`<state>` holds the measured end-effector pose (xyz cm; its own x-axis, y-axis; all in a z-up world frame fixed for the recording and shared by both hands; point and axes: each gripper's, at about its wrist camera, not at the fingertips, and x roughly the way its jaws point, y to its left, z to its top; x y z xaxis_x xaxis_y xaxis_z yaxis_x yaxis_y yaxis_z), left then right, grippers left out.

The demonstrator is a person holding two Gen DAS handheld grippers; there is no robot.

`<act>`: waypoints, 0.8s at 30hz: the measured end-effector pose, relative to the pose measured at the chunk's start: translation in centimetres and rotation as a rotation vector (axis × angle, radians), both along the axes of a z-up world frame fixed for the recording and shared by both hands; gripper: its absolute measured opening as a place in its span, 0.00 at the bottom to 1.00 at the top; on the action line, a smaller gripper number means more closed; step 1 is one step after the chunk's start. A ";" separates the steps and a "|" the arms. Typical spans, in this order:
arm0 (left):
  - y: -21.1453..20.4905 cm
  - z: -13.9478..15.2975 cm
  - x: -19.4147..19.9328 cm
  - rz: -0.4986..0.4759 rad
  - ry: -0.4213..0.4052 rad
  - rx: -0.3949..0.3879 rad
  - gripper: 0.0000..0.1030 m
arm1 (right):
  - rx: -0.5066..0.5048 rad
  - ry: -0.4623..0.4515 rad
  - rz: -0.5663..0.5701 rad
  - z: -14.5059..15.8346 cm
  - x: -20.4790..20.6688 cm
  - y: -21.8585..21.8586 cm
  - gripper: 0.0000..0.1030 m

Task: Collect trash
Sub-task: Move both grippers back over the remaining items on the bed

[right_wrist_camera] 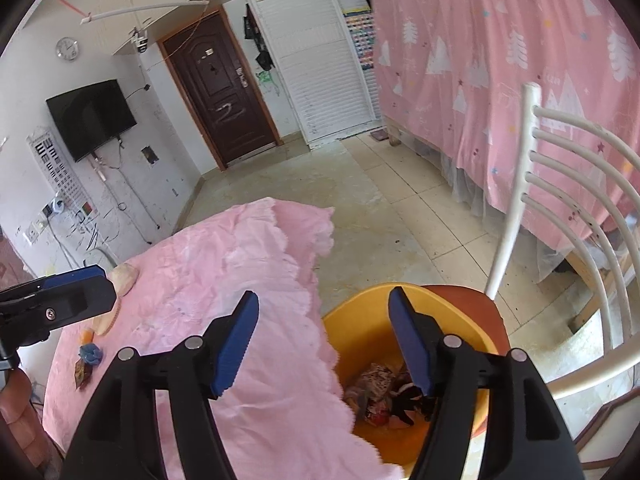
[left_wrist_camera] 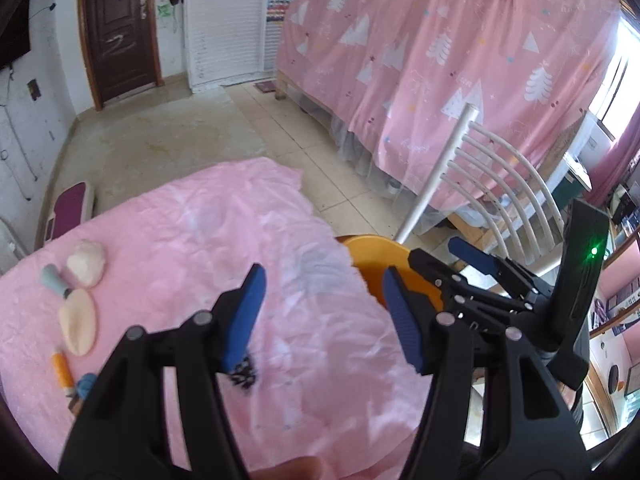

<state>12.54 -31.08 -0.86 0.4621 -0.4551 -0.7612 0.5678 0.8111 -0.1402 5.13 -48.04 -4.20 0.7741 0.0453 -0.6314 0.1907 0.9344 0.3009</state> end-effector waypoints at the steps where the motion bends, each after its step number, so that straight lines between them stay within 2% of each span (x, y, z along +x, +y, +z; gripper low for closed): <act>1: 0.7 0.1 0.0 0.007 -0.004 -0.001 0.57 | -0.006 -0.002 0.013 0.3 0.3 0.7 0.56; 6: 4.8 0.1 0.6 0.073 -0.016 -0.002 0.60 | -0.034 0.000 0.069 1.2 1.8 4.2 0.56; 16: 13.8 0.1 1.9 0.236 -0.011 -0.021 0.60 | -0.079 0.009 0.199 2.2 4.3 12.0 0.56; 24: 18.6 0.0 2.6 0.342 -0.014 0.000 0.63 | -0.099 0.028 0.318 2.0 5.6 18.2 0.56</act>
